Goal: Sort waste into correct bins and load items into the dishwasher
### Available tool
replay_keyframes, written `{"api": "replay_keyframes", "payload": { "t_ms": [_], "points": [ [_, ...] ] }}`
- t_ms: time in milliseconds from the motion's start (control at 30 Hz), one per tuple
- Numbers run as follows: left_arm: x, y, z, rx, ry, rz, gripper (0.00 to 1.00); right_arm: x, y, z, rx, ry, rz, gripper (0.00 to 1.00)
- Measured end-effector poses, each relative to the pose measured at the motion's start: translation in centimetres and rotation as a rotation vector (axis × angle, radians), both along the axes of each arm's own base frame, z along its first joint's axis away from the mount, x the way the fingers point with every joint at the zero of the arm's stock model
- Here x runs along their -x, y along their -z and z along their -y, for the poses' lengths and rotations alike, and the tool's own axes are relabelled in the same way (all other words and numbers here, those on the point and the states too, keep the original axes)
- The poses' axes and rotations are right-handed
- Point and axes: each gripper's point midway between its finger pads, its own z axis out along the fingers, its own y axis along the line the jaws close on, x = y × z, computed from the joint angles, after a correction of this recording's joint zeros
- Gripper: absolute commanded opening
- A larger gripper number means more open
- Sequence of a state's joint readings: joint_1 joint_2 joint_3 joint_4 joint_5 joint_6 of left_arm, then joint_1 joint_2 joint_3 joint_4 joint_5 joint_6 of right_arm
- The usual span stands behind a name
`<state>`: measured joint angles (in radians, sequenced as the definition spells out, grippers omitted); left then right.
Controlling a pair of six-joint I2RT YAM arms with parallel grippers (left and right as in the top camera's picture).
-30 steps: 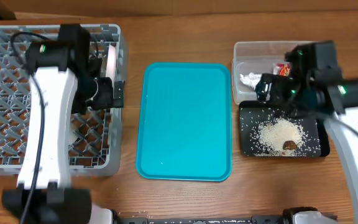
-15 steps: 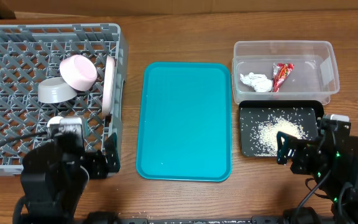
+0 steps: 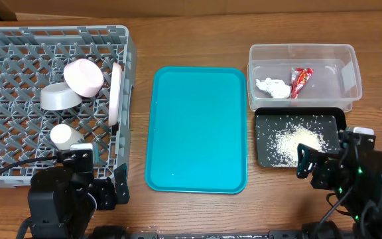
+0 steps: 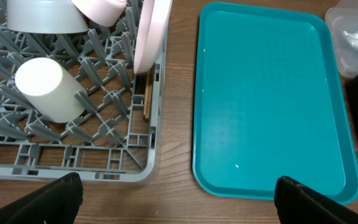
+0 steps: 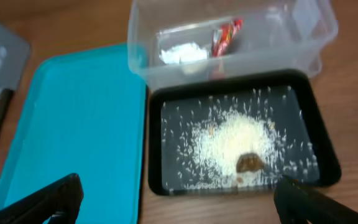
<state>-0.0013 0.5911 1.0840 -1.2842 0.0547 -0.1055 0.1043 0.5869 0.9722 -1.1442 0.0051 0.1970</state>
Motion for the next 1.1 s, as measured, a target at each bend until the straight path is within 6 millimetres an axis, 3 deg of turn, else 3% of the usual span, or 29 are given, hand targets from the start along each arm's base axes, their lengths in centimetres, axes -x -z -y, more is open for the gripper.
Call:
{"api": "replay_keyframes", "payload": {
  "t_ms": [67, 200, 367, 533, 767, 1100],
  "points": [
    [0.0, 0.1, 0.0, 0.000, 0.000, -0.003, 1.00, -1.4, -2.2, -0.1, 0.003, -0.012, 0.189, 1.00],
    [0.1, 0.2, 0.0, 0.000, 0.000, -0.006, 1.00, -1.9, -3.6, -0.1, 0.000, -0.018, 0.490, 1.00],
    [0.1, 0.2, 0.0, 0.000, 0.000, -0.008, 1.00, -3.2, -1.1, -0.1, -0.010, -0.013, 0.758, 1.00],
    [0.1, 0.3, 0.0, 0.000, 0.000, -0.008, 1.00, -4.5, 0.5, -0.2, -0.022, -0.006, 0.907, 1.00],
    [0.1, 0.3, 0.0, 0.000, 0.000, -0.009, 1.00, -5.4, 7.8, -0.5, -0.007, -0.024, 0.677, 1.00],
    [0.1, 0.3, 0.0, 0.000, 0.000, -0.009, 1.00, -5.4, 7.8, -0.4, -0.006, -0.022, 0.675, 1.00]
  ]
}}
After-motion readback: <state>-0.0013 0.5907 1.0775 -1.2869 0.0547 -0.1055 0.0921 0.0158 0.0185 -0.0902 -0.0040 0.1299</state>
